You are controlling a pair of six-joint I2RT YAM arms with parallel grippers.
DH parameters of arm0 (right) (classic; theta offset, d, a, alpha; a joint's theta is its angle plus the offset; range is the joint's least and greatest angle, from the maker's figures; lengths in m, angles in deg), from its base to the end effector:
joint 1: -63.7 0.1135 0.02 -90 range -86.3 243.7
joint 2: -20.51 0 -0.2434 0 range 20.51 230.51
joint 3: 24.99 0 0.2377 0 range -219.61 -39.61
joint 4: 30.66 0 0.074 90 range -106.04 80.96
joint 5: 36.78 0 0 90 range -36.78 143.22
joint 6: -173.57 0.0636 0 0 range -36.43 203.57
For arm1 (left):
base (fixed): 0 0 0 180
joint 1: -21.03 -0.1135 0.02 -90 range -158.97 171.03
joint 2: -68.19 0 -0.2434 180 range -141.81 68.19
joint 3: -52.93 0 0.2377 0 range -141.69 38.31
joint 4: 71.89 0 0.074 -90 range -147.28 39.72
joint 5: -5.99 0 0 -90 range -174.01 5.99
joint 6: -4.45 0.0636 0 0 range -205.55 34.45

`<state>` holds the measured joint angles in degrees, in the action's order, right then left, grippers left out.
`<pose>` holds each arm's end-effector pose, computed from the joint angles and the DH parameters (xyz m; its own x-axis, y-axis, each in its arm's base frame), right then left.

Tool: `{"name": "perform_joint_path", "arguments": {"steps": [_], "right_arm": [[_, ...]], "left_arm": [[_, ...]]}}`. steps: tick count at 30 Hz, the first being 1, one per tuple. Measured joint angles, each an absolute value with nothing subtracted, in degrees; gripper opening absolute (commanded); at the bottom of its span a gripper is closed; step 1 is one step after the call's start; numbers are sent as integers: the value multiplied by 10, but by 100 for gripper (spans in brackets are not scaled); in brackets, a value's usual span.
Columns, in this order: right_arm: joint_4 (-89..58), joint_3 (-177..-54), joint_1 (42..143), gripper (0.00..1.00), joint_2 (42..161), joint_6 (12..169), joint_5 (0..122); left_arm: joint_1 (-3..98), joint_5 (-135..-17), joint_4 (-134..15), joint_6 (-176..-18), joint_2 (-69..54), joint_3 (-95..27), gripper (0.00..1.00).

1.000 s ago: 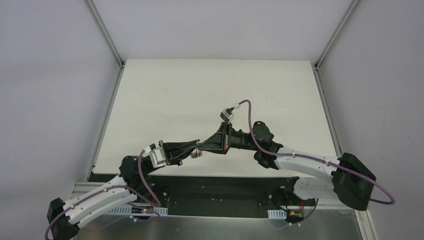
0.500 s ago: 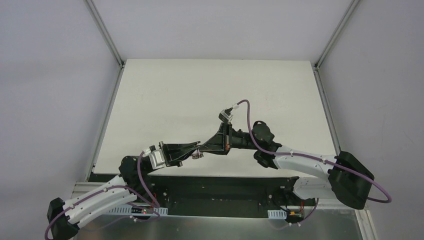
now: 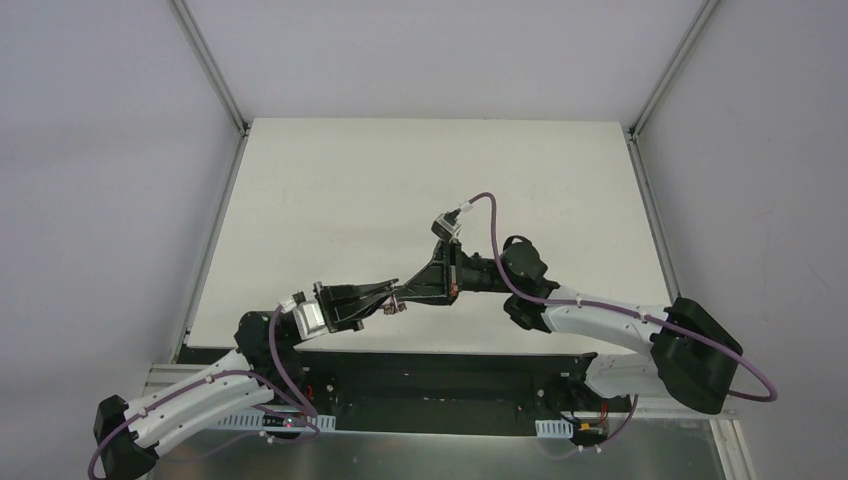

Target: Put the keys on the keyring

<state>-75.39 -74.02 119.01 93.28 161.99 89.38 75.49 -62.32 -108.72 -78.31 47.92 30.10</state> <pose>0.1299 0.2537 0.2952 -0.9166 0.0655 -0.3945 -0.3959 -0.2872 0.8722 0.0576 -0.1211 0.2929 0.4821 -0.4735 -0.7371 0.8683 0.3703 0.3301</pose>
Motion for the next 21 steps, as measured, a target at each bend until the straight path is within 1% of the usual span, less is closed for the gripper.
{"name": "perform_joint_path", "arguments": {"steps": [8, 16, 21], "right_arm": [[-727, -751, 1189, 0, 930, 1620, 882], [-636, -764, 1188, 0, 911, 1619, 838], [-603, -766, 1187, 0, 903, 1615, 825]], "left_arm": [[757, -642, -1080, -760, 479, 298, 0], [762, -684, -1055, -727, 476, 298, 0], [765, -697, -1038, -718, 476, 297, 0]]}}
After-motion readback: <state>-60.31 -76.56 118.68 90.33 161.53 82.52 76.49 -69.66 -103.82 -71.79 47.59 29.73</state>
